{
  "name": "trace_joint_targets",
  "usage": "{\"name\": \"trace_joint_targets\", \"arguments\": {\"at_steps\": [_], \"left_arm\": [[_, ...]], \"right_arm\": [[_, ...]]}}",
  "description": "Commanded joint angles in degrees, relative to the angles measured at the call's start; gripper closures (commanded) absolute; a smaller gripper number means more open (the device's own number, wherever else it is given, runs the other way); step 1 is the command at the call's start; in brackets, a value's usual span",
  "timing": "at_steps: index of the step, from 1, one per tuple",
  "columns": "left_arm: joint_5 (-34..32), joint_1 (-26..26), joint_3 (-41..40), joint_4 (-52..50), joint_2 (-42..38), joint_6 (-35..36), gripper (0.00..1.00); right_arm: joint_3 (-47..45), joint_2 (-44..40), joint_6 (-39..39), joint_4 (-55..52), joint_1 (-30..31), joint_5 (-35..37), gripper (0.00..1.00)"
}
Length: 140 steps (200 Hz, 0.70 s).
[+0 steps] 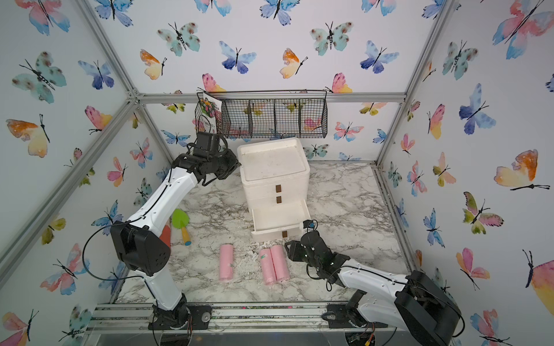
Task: Sort the rolls of trash bags by color and place them into the drawer
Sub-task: Adjust the storage box at the center of the board.
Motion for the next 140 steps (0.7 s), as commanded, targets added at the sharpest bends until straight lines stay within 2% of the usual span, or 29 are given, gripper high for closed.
{"name": "trace_joint_targets", "arguments": {"at_steps": [1, 24, 45, 78, 99, 117, 130, 140], "left_arm": [[2.3, -1.21, 0.12, 1.54, 1.35, 0.36, 1.0], [0.8, -1.54, 1.42, -0.05, 1.7, 1.76, 1.0], [-1.2, -1.87, 4.19, -3.11, 2.62, 4.13, 1.0], [-3.3, -1.89, 8.07, -7.06, 3.76, 7.94, 0.92], [-5.12, -1.89, 10.13, -8.0, 3.3, 11.13, 0.72], [-7.12, -1.86, 13.48, -9.87, 4.08, 14.51, 0.49], [-7.44, -1.9, 14.87, -10.27, 4.56, 16.57, 0.4], [-7.73, -1.81, 16.36, -11.37, 5.33, 17.65, 0.36]], "right_arm": [[4.37, 1.0, -1.73, -10.92, 2.23, 1.48, 0.44], [8.08, 3.65, -2.27, -16.04, 5.78, 5.26, 0.41], [8.58, 5.1, -2.14, -15.59, 6.99, 5.52, 0.41], [6.84, 4.85, -0.76, -12.41, 7.19, 5.57, 0.41], [6.34, 4.28, -0.27, -12.14, 7.19, 5.84, 0.41], [6.14, 3.73, -0.09, -12.58, 7.19, 6.26, 0.41], [5.94, 3.31, -0.09, -12.7, 7.19, 6.37, 0.41], [5.88, 3.13, -0.03, -12.79, 7.19, 6.5, 0.41]]}}
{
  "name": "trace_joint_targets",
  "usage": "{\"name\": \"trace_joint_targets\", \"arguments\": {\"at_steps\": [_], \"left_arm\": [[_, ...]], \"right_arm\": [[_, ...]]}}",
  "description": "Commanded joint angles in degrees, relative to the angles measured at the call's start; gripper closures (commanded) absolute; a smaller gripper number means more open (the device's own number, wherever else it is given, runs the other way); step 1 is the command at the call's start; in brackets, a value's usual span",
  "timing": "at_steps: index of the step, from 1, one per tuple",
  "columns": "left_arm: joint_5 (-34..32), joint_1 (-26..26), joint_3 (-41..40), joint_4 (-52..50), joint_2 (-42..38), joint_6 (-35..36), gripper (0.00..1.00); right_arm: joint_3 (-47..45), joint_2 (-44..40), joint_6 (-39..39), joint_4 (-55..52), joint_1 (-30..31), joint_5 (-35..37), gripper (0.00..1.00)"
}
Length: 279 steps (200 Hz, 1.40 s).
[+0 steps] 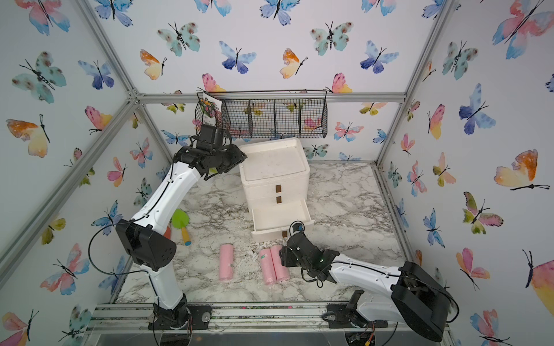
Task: Sort the rolls of trash bags by color and place them into the drawer
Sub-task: Adjust the storage box at the center of the board.
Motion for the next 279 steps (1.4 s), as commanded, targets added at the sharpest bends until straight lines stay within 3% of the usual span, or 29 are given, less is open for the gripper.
{"name": "trace_joint_targets", "arguments": {"at_steps": [1, 67, 133, 158, 183, 222, 279], "left_arm": [[-2.86, -0.06, 3.72, -3.43, 1.57, 6.06, 0.36], [-6.6, -0.06, 13.55, -8.12, 10.9, 13.35, 0.34], [-10.1, 0.01, 12.68, -6.58, 13.16, 15.67, 0.37], [-11.65, 0.03, 12.86, -6.52, 13.87, 15.91, 0.47], [-11.94, 0.03, 12.82, -6.25, 13.81, 15.37, 0.76], [-12.45, 0.03, 12.77, -6.24, 13.74, 13.83, 1.0], [-15.34, -0.03, 10.21, -7.88, 11.27, 8.58, 1.0]], "right_arm": [[-0.66, -1.24, 0.46, -1.11, 0.28, 1.74, 0.41], [-0.79, -0.64, 0.92, -1.21, 0.28, 1.87, 0.41], [-1.7, -0.65, 1.49, -1.04, 0.28, 1.89, 0.4], [-1.6, -0.17, 1.4, -0.64, 0.28, 1.8, 0.4], [-1.61, 0.39, 1.45, -0.19, 0.28, 1.64, 0.4], [-1.88, 1.12, 1.54, 0.48, 0.28, 1.19, 0.4], [-1.49, 0.24, 0.9, 0.18, 0.28, 0.27, 0.4]]}}
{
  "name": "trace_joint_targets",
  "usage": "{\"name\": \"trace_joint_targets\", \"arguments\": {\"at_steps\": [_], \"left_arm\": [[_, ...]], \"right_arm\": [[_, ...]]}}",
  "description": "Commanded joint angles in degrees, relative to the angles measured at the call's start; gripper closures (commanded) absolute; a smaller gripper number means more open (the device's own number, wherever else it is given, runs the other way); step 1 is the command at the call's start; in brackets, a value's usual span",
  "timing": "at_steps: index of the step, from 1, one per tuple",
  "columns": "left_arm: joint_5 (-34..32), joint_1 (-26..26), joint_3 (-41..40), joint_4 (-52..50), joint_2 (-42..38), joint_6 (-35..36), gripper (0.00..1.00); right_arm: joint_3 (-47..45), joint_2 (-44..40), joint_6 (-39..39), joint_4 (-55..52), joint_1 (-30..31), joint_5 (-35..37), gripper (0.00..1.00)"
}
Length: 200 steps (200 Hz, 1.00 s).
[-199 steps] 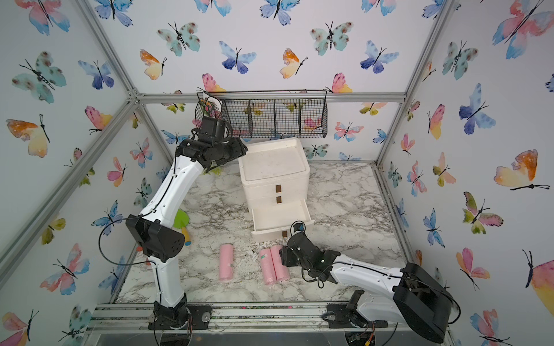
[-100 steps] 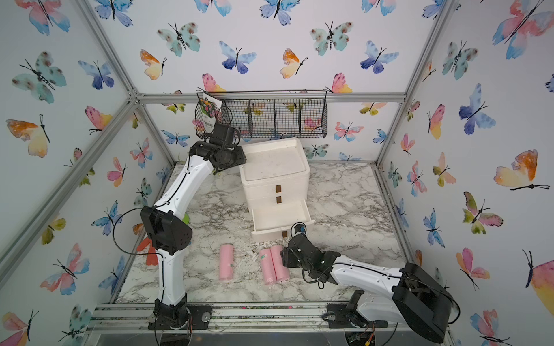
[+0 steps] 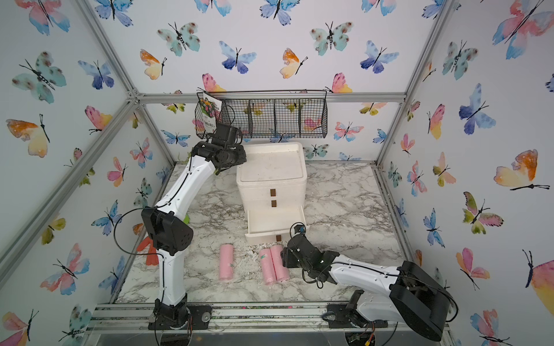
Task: Sort the rolls of trash bags by color and place them into the drawer
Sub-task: Adjust the storage box at the center of the board, then pick up the roll of trash bags from the center of the board.
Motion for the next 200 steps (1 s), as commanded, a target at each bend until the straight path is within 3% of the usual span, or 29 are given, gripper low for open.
{"name": "trace_joint_targets", "arguments": {"at_steps": [1, 65, 119, 200], "left_arm": [[-2.98, 0.59, -2.07, -3.09, -2.1, -5.67, 1.0], [-2.59, 0.58, -4.31, -2.3, -3.81, -7.26, 1.0], [-1.95, 0.58, -6.81, -1.35, -4.75, -7.52, 1.0], [-0.48, 0.62, -7.5, -0.83, -4.98, -7.9, 1.0]], "right_arm": [[-0.31, -0.31, -0.01, -0.3, 0.28, -0.54, 0.4], [4.34, 0.63, -1.52, -5.8, 3.0, -0.05, 0.41], [7.13, 6.66, 0.26, -7.25, 6.56, 0.51, 0.41], [7.83, 13.73, 0.07, -7.2, 6.7, 0.9, 0.4]]}}
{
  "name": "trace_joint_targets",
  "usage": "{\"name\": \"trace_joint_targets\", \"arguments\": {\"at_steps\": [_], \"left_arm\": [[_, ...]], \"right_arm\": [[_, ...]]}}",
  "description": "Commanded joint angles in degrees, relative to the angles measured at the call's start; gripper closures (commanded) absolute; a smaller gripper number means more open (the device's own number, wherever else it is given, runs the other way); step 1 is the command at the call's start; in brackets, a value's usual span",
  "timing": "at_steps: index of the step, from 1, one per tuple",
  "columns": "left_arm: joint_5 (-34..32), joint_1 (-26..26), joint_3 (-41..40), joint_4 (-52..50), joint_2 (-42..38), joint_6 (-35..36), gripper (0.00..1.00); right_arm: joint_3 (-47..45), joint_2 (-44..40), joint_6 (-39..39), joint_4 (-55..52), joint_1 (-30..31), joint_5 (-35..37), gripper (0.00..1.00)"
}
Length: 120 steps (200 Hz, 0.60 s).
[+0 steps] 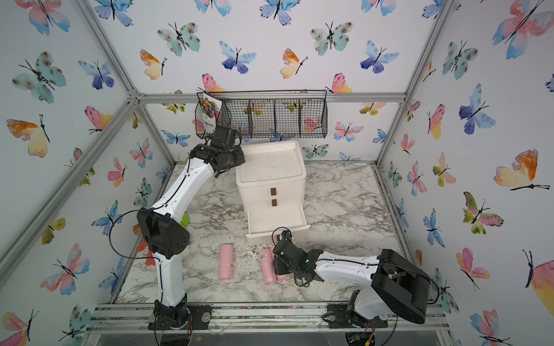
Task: Sort the rolls of trash bags by color and place them into the drawer
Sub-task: Pick up the roll of trash bags from the center of the board.
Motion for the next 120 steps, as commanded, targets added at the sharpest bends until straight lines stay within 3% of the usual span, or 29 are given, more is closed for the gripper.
{"name": "trace_joint_targets", "arguments": {"at_steps": [1, 28, 47, 74, 120], "left_arm": [[1.37, 0.84, -1.58, -3.69, -1.67, -4.61, 1.0], [1.39, 0.8, -2.3, -3.43, -2.19, -4.66, 1.0], [1.21, 0.86, -2.02, -3.55, -2.25, -4.68, 1.0], [1.29, 0.86, -1.81, -3.57, -2.1, -5.2, 1.0], [2.81, 0.86, -1.88, -3.16, -1.99, -6.35, 1.0]], "right_arm": [[0.59, 3.44, 0.09, -1.02, 0.16, 0.32, 0.4], [0.92, 6.39, 0.24, -0.06, 0.16, -0.54, 0.43], [0.82, 5.2, 0.98, 0.05, 0.25, -0.72, 0.51], [0.53, -0.3, 2.39, -1.71, 0.25, -0.03, 0.61], [-2.91, -13.74, 11.27, -1.15, 0.25, -3.68, 0.64]]}}
